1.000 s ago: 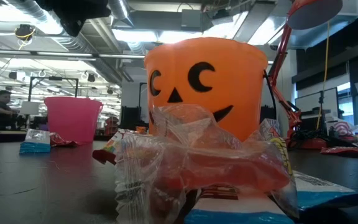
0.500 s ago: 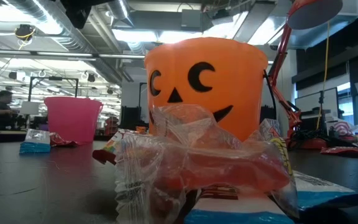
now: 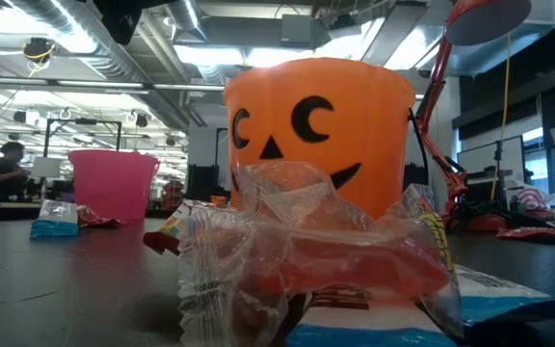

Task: Sort candy
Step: Put the bottom right red candy into the orange bucket

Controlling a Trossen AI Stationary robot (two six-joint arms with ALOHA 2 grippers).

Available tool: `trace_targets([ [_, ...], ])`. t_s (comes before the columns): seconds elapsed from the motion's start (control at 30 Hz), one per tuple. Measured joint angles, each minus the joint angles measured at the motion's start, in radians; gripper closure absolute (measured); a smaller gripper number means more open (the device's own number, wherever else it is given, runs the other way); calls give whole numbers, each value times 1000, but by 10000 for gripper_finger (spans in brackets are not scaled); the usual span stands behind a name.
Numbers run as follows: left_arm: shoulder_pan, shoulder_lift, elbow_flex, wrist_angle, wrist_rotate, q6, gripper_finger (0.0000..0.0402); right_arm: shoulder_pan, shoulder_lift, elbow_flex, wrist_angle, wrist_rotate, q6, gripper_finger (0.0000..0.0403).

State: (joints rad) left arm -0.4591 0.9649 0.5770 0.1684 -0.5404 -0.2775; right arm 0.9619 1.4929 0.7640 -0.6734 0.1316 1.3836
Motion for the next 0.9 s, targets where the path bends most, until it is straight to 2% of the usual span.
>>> trace_targets([
  [0.33,0,0,0,0,-1,0,324,0,72,4,20,19,-9,234],
  [0.43,0,0,0,0,-2,0,324,1,68,6,25,56,-29,257],
  [0.73,0,0,0,-2,-13,5,324,0,69,5,23,66,-52,355],
  [0.9,1,0,0,-2,-27,26,324,-1,55,4,25,56,-56,375],
])
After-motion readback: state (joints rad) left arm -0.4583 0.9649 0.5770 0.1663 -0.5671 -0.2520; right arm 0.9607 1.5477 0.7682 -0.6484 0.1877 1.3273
